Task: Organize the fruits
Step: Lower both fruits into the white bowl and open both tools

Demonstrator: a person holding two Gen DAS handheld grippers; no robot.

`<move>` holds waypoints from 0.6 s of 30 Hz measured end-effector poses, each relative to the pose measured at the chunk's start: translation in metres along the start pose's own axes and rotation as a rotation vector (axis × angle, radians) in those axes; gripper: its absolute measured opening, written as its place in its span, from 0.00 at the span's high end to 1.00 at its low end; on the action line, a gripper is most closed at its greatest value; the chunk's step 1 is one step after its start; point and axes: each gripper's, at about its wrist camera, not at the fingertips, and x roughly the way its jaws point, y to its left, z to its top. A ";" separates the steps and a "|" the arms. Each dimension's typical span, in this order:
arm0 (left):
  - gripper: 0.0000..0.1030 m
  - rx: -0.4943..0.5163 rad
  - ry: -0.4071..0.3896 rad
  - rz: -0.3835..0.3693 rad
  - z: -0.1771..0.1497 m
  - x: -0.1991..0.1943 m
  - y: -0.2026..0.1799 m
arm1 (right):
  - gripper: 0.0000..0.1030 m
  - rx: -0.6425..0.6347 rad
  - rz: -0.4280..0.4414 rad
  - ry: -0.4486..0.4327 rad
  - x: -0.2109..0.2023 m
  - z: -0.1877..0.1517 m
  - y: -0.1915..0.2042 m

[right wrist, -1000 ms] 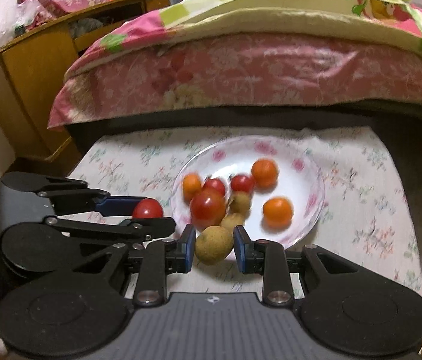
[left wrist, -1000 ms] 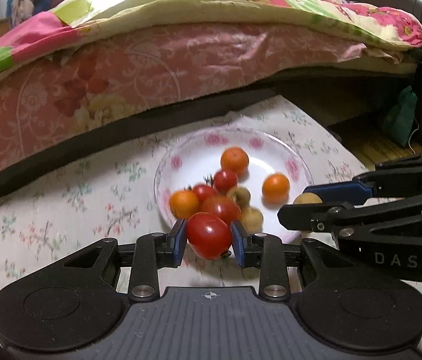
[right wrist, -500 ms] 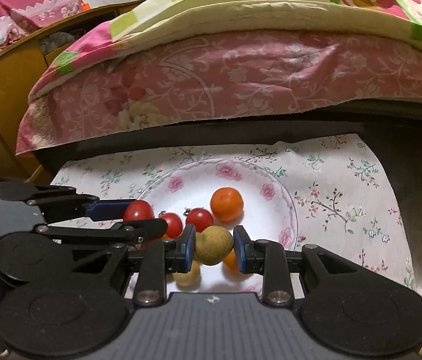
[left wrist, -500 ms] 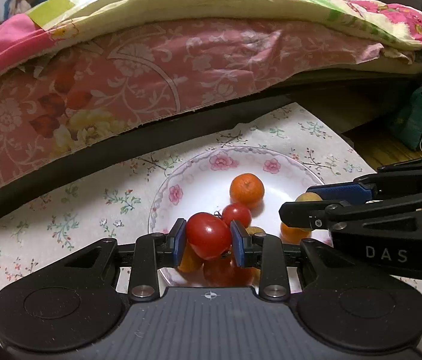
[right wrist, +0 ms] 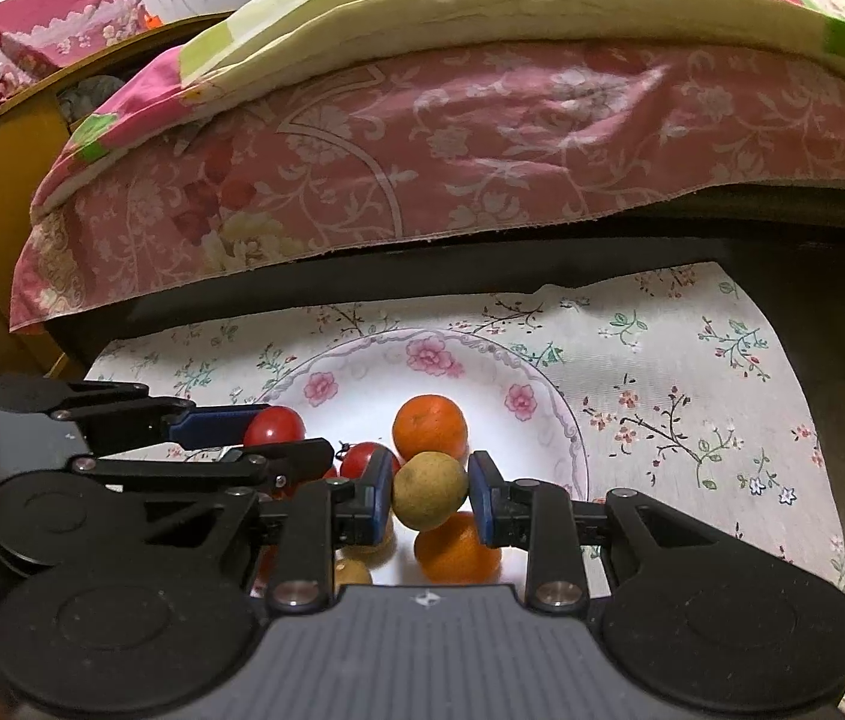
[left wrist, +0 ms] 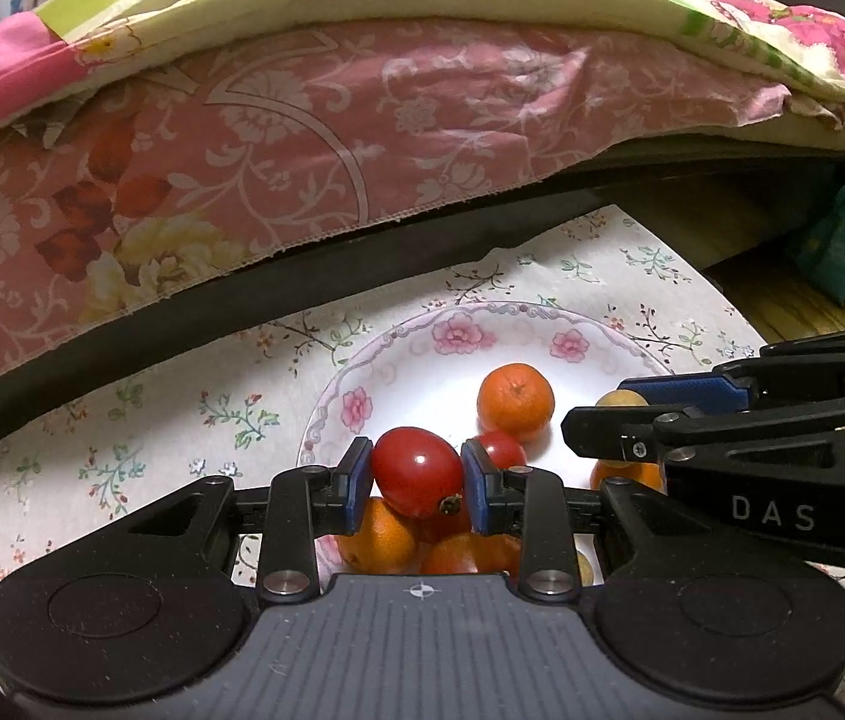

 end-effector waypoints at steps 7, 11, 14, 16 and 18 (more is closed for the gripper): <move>0.60 -0.009 0.001 0.009 0.000 0.002 0.004 | 0.72 0.019 0.009 -0.002 0.004 0.001 -0.002; 0.58 -0.013 0.000 0.016 -0.001 0.001 0.005 | 0.72 0.018 0.013 -0.001 0.005 0.001 -0.001; 0.55 -0.020 -0.002 0.019 -0.001 0.000 0.006 | 0.72 0.024 0.014 -0.003 0.006 0.001 0.000; 0.53 -0.022 -0.006 0.018 0.000 -0.003 0.007 | 0.72 0.025 0.013 -0.007 0.005 0.001 0.000; 0.52 -0.021 -0.008 0.019 0.001 -0.005 0.006 | 0.71 0.030 0.015 -0.011 0.003 0.002 0.000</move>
